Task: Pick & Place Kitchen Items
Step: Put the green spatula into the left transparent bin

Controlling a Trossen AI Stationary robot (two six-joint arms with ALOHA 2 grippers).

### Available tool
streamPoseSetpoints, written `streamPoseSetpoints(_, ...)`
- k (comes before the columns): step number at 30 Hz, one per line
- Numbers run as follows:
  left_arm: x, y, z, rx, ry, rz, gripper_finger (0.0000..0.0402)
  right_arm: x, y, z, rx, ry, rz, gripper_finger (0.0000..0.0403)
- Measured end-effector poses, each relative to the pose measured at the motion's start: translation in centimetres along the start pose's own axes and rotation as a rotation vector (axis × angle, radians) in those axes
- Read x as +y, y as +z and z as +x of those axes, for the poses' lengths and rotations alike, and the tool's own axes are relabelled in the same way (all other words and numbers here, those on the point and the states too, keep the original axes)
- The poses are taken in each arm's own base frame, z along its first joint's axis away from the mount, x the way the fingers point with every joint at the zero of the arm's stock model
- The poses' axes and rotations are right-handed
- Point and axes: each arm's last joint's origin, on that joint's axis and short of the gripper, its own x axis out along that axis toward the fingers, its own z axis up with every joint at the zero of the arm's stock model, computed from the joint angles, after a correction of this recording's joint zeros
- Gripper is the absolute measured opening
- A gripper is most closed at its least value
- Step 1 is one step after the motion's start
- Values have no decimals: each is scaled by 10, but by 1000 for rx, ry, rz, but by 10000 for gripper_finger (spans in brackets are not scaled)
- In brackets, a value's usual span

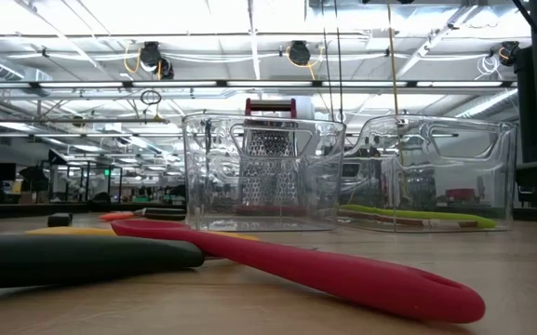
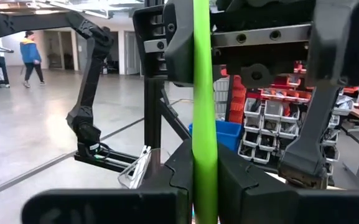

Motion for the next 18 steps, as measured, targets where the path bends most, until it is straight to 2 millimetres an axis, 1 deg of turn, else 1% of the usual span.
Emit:
streamPoseSetpoints(3, 3, -1, 2, 6, -36, -27, 210, 0, 0, 0, 0, 0, -2, 24)
streamPoseSetpoints(5, 4, -1, 2, 9, -64, -47, 184, 0, 0, 0, -1, -4, -4, 24)
streamPoseSetpoints(8, 4, -3, 3, 26, -74, -46, 122, -1, 0, 0, -1, -27, -13, 24)
streamPoseSetpoints(11, 4, -4, 2, 38, -76, -33, 39, -1, 0, 0, 0, -36, -14, 24)
streamPoseSetpoints(12, 4, -4, 2, 40, -75, -28, 23, -2, 0, 0, 0, -40, -13, 24)
streamPoseSetpoints(18, 5, -9, 2, 93, -38, -55, 12, -2, -3, 0, 22, -80, -11, 29)
